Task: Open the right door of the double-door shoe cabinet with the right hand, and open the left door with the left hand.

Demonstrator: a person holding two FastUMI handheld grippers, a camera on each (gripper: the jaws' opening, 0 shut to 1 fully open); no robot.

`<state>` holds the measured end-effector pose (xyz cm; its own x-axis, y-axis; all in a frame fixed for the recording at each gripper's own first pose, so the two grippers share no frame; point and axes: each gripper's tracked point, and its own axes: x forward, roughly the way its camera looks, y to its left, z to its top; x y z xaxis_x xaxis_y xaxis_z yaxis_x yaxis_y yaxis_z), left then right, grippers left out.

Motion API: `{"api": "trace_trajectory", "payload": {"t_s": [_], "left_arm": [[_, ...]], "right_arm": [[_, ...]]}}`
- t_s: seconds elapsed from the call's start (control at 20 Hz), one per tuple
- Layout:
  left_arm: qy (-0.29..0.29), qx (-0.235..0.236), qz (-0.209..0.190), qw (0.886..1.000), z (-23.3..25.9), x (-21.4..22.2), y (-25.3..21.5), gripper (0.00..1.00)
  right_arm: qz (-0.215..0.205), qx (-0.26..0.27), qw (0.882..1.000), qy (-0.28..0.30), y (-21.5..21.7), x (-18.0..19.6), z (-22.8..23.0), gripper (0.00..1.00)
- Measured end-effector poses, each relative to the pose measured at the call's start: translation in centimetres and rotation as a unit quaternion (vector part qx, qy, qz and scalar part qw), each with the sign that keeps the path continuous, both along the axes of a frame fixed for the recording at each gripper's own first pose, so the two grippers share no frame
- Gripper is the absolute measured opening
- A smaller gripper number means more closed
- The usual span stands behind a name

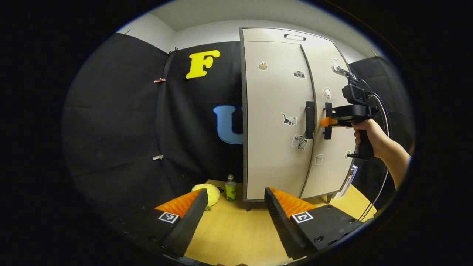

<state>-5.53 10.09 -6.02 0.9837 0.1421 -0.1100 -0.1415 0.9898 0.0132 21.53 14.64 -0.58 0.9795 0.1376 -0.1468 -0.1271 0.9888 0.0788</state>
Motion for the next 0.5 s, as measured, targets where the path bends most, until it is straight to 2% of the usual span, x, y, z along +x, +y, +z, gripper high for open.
{"api": "trace_trajectory", "payload": {"t_s": [0.05,0.1,0.15,0.35,0.5], "left_arm": [[-0.001,0.006,0.001,1.0,0.1,-0.2,0.0,0.95],[-0.002,0.011,0.0,1.0,0.3,-0.4,-0.2,0.95],[-0.003,0.011,-0.005,1.0,0.4,-0.5,-0.8,0.95],[0.0,-0.016,-0.042,0.999,0.4,-0.1,-3.8,0.95],[-0.001,-0.011,-0.063,0.998,0.7,0.8,-5.6,0.95]], "right_arm": [[0.004,0.0,1.0,0.001,0.0,-0.4,0.0,0.14],[0.005,-0.001,1.0,-0.001,-0.1,-0.8,0.1,0.19],[0.006,-0.002,1.0,-0.002,-0.3,-1.2,0.2,0.14],[0.014,-0.005,1.0,-0.008,-1.3,-2.9,0.5,0.14],[0.021,-0.003,1.0,-0.01,-2.2,-4.4,0.6,0.14]]}}
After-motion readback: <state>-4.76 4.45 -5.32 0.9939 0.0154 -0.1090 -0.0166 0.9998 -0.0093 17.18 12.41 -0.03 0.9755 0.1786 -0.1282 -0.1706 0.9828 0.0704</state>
